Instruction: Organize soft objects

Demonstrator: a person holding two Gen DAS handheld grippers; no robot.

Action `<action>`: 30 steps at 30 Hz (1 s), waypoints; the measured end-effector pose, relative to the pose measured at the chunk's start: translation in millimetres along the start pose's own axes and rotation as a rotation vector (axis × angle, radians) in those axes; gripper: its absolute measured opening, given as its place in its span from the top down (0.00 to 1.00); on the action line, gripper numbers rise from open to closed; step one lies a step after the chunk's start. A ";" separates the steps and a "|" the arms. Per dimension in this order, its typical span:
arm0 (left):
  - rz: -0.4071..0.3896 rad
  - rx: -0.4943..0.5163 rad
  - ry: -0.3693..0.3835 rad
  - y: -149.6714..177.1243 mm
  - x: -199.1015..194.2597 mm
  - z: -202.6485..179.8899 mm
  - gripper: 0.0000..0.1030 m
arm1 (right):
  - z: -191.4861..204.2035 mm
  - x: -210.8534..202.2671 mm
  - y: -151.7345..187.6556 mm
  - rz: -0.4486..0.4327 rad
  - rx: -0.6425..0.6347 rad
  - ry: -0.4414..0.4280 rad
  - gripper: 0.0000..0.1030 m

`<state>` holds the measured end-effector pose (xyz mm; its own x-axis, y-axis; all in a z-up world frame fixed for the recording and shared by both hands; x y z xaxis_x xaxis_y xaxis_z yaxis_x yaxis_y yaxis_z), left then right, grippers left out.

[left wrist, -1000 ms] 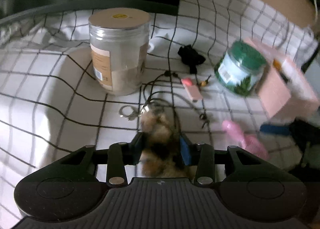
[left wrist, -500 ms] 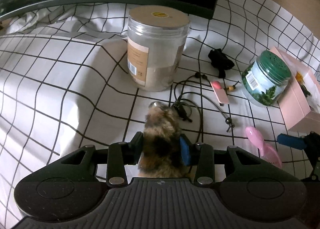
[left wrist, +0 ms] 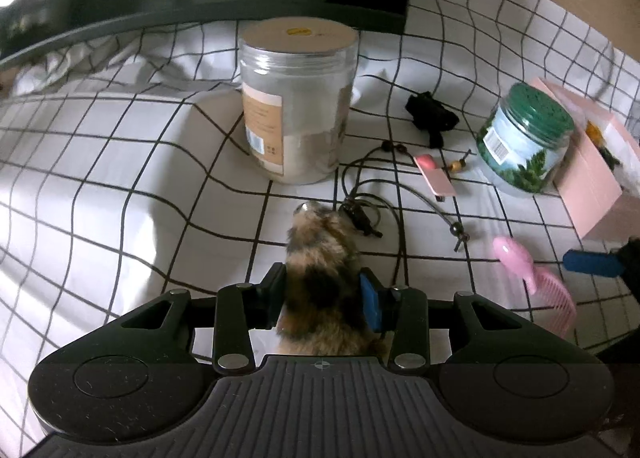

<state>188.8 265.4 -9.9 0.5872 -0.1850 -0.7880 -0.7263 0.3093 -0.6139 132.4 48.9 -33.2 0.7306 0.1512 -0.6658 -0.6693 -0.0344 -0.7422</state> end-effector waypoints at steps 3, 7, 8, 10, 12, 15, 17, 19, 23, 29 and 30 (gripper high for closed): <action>0.022 -0.033 0.060 -3.9 -1.8 5.2 0.63 | 0.3 -1.6 1.8 0.002 -0.003 0.000 0.00; 0.013 -0.084 0.206 -9.2 -17.5 16.2 0.63 | 1.4 -2.7 2.6 0.001 0.001 0.005 0.00; 0.000 -0.083 0.193 -11.5 -22.5 16.8 0.63 | 1.8 -2.8 2.6 0.000 0.001 0.007 0.00; -0.027 -0.099 0.158 -19.2 -25.9 18.9 0.63 | 1.9 -3.0 2.9 -0.003 0.002 0.008 0.00; -0.026 -0.118 0.145 -27.2 -19.3 17.2 0.63 | 2.2 -2.7 2.9 -0.006 0.000 0.009 0.00; 0.023 -0.101 0.102 -30.9 0.3 12.0 0.63 | 2.6 -2.5 2.3 -0.004 -0.003 0.010 0.00; 0.057 -0.098 0.077 -32.8 14.1 10.6 0.62 | 2.5 -2.6 2.0 -0.003 -0.004 0.009 0.00; 0.054 -0.102 0.070 -33.1 20.1 11.2 0.60 | 2.1 -2.6 2.1 -0.005 -0.003 0.008 0.00; 0.048 -0.128 0.056 -32.3 21.2 10.4 0.61 | 2.1 -3.0 2.3 -0.014 -0.004 0.010 0.06; 0.012 -0.115 0.086 -22.1 15.6 9.1 0.62 | 4.7 -3.4 -10.2 -0.012 -0.027 -0.012 0.43; 0.005 -0.093 0.077 -20.7 15.0 6.2 0.62 | 5.1 -1.3 -13.2 -0.007 -0.027 -0.012 0.46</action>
Point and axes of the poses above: each gripper's, at about its wrist camera, not at the fingertips, and x roughly the way its jaws point, z to its left, y to its underside, the point moved 2 cm from there along x, roughly the way its jaws point, and after that the axes turned 10 degrees about x, right-handed, at the moved point
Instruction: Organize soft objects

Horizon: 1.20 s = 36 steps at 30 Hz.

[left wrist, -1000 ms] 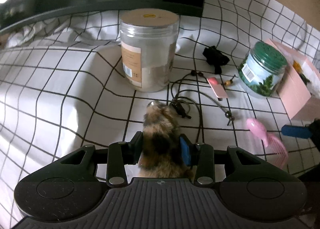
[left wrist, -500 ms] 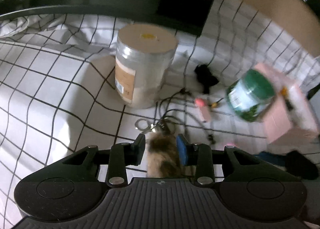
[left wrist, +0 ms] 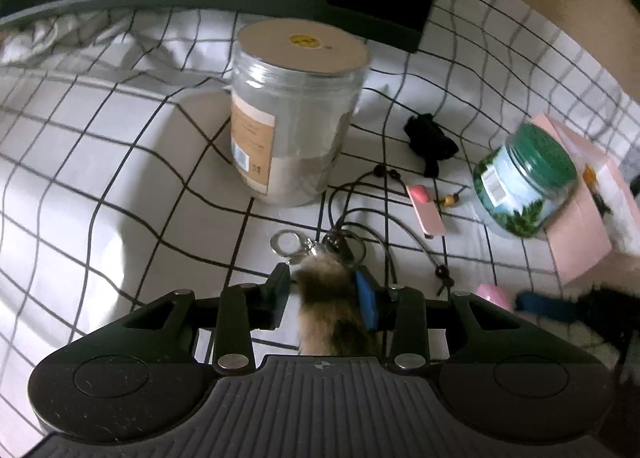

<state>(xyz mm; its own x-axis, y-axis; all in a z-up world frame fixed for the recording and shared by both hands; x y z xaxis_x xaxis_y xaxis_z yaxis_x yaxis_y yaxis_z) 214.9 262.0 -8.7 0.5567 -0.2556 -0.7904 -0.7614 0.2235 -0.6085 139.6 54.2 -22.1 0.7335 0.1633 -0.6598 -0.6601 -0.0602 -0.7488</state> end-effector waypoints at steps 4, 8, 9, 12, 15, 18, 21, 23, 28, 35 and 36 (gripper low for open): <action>-0.020 0.101 -0.062 7.7 -0.6 -16.3 0.61 | 0.2 7.2 -9.2 0.011 0.000 0.018 0.57; -0.047 0.117 -0.087 10.9 0.3 -18.5 0.77 | 9.6 8.2 -12.6 0.042 -0.047 0.022 0.82; -0.057 0.096 -0.073 12.3 -0.4 -14.9 0.78 | 11.7 8.7 -13.7 0.051 -0.054 0.031 0.82; -0.084 0.028 -0.004 16.5 -7.5 -0.4 0.83 | 15.1 6.5 -16.0 0.061 -0.056 0.047 0.82; -0.169 0.079 -0.039 9.6 -38.8 3.2 0.85 | 16.5 -4.3 -23.4 0.053 -0.047 0.038 0.82; -0.295 0.151 -0.061 -13.6 -90.1 5.5 0.85 | 14.4 -25.3 -49.2 0.015 -0.023 0.012 0.82; -0.428 0.240 -0.119 -51.2 -144.1 2.4 0.85 | 11.5 -56.0 -91.2 -0.077 -0.010 -0.008 0.82; -0.504 0.284 -0.145 -80.5 -177.0 -0.4 0.85 | 7.9 -80.1 -122.5 -0.147 0.014 -0.023 0.82; -0.656 0.382 -0.200 -136.4 -235.9 -20.6 0.85 | -1.6 -145.3 -188.7 -0.352 0.042 -0.024 0.82; -0.775 0.498 -0.116 -170.9 -263.7 -78.9 0.85 | -24.3 -207.5 -216.9 -0.543 0.025 0.082 0.82; -0.781 0.500 -0.080 -174.5 -263.7 -87.5 0.85 | -30.8 -213.8 -216.0 -0.557 0.029 0.098 0.82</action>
Point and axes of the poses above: each gripper's, at about its wrist camera, not at the fingertips, and x roughly the way its jaws point, z to its left, y to its underside, the point moved 2 cm from there along x, roughly the way its jaws point, and after that the axes turned 10 degrees about x, right-handed, at the moved point
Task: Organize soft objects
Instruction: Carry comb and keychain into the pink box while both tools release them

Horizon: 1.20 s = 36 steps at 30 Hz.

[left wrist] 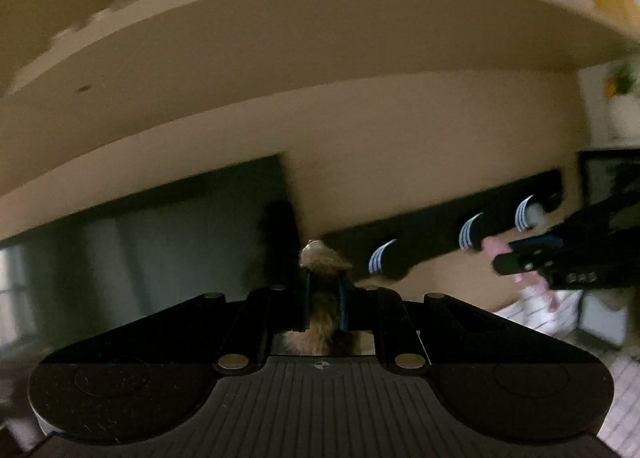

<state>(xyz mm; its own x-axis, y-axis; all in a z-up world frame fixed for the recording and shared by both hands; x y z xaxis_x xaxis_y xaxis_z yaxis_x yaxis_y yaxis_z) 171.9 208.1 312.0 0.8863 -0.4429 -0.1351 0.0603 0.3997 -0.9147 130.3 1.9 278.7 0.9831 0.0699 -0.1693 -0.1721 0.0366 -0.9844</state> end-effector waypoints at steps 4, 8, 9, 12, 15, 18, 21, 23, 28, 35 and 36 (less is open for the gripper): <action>-0.035 -0.057 0.153 -15.5 17.1 -32.7 0.85 | -37.9 -18.6 -4.6 -0.048 0.037 0.075 0.82; -0.047 -0.048 0.283 -25.3 51.9 -75.9 0.85 | -83.8 -34.8 -2.1 -0.081 0.088 0.157 0.82; -0.040 -0.053 0.315 -26.0 62.9 -85.7 0.85 | -95.4 -37.3 -0.5 -0.085 0.104 0.175 0.82; -0.003 -0.073 0.402 -22.4 96.0 -116.6 0.85 | -126.0 -41.6 9.9 -0.075 0.137 0.221 0.82; 0.053 -0.104 0.488 -8.0 131.1 -147.0 0.85 | -147.1 -44.7 26.1 -0.050 0.168 0.248 0.82; 0.109 -0.155 0.560 13.6 159.7 -172.7 0.84 | -166.3 -31.7 53.3 0.020 0.223 0.250 0.82; 0.194 -0.212 0.627 35.0 174.6 -184.6 0.79 | -181.2 -16.0 84.5 0.090 0.286 0.259 0.82; 0.305 -0.231 0.660 50.9 190.4 -192.0 0.79 | -192.8 -5.6 102.1 0.132 0.343 0.253 0.82; 0.378 -0.382 0.676 82.5 210.7 -186.4 0.79 | -207.5 15.4 140.5 0.244 0.445 0.196 0.62; 0.294 -0.478 0.548 104.4 174.7 -127.8 0.79 | -207.0 27.6 148.8 0.273 0.448 0.244 0.62; 0.280 -0.473 0.513 109.5 163.6 -117.8 0.79 | -206.6 25.0 148.5 0.275 0.449 0.243 0.61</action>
Point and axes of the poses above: each gripper's, at about its wrist camera, not at the fingertips, and x roughly the way its jaws point, z to its left, y to its underside, the point moved 2 cm from there along x, roughly the way its jaws point, and after that the axes turned 10 degrees about x, right-handed, at the moved point
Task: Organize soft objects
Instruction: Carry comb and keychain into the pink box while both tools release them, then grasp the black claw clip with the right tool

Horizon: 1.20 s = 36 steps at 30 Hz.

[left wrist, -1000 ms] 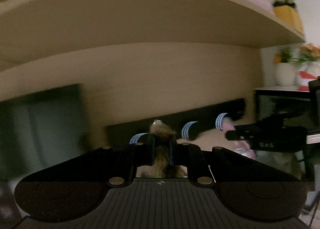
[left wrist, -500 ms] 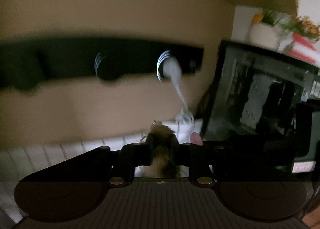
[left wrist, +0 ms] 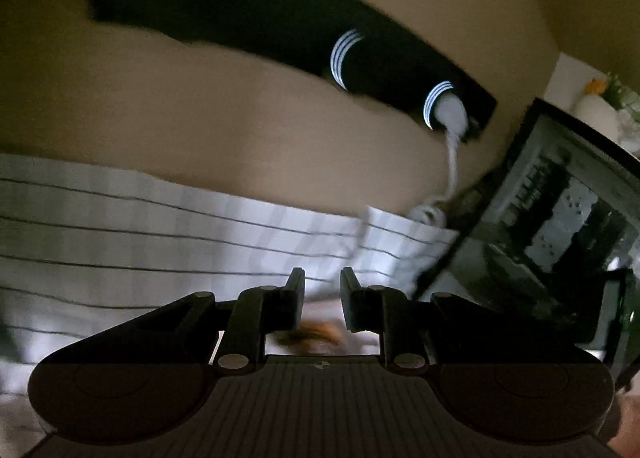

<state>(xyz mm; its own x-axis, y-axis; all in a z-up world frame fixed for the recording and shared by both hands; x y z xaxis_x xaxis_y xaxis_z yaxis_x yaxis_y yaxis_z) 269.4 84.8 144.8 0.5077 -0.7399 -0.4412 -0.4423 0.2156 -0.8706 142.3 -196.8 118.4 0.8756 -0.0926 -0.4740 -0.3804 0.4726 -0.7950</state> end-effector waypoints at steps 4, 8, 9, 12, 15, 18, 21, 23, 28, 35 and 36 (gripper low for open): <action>0.036 -0.025 -0.230 32.5 -52.1 32.4 0.79 | 12.6 -7.7 9.3 0.004 -0.044 0.000 0.62; 0.091 -0.125 -0.405 75.3 -106.9 66.3 0.79 | 37.3 -11.9 18.9 0.023 -0.078 -0.020 0.62; 0.111 -0.155 -0.436 85.3 -116.7 72.2 0.79 | 45.9 -11.7 19.3 0.037 -0.075 -0.034 0.62; 0.175 -0.265 -0.516 118.2 -141.4 87.1 0.79 | 80.0 -4.7 17.1 0.120 -0.063 -0.106 0.62; 0.203 -0.371 -0.540 148.8 -153.0 93.6 0.79 | 129.6 20.1 12.2 0.279 -0.078 -0.175 0.62; 0.181 -0.422 -0.512 168.1 -160.0 91.8 0.79 | 191.1 61.3 16.1 0.495 -0.153 -0.226 0.61; 0.148 -0.476 -0.487 185.5 -165.2 91.0 0.79 | 246.5 106.3 30.8 0.608 -0.286 -0.185 0.59; 0.135 -0.491 -0.471 194.3 -169.9 89.2 0.79 | 273.3 135.3 41.6 0.633 -0.377 -0.135 0.58; 0.121 -0.462 -0.476 212.7 -183.7 84.9 0.79 | 300.5 201.8 68.3 0.700 -0.482 -0.019 0.56; 0.124 -0.509 -0.487 223.2 -184.3 91.5 0.79 | 291.6 247.9 97.9 0.774 -0.564 0.095 0.60; 0.131 -0.507 -0.486 223.4 -182.3 91.7 0.79 | 291.6 248.5 99.8 0.766 -0.581 0.096 0.66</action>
<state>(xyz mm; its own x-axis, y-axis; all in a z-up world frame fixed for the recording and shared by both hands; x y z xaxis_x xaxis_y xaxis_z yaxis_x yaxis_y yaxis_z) 145.8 326.3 10.8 0.6467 -0.3355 -0.6850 -0.7515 -0.1270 -0.6474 408.7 82.9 31.7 0.3101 -0.0230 -0.9504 -0.9489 -0.0700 -0.3078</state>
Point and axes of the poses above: each gripper's, at about its wrist camera, not at the fingertips, and x roughly the way its jaws point, z to its left, y to its underside, the point moved 2 cm from there along x, roughly the way its jaws point, and after that the axes turned 10 degrees about x, right-handed, at the moved point
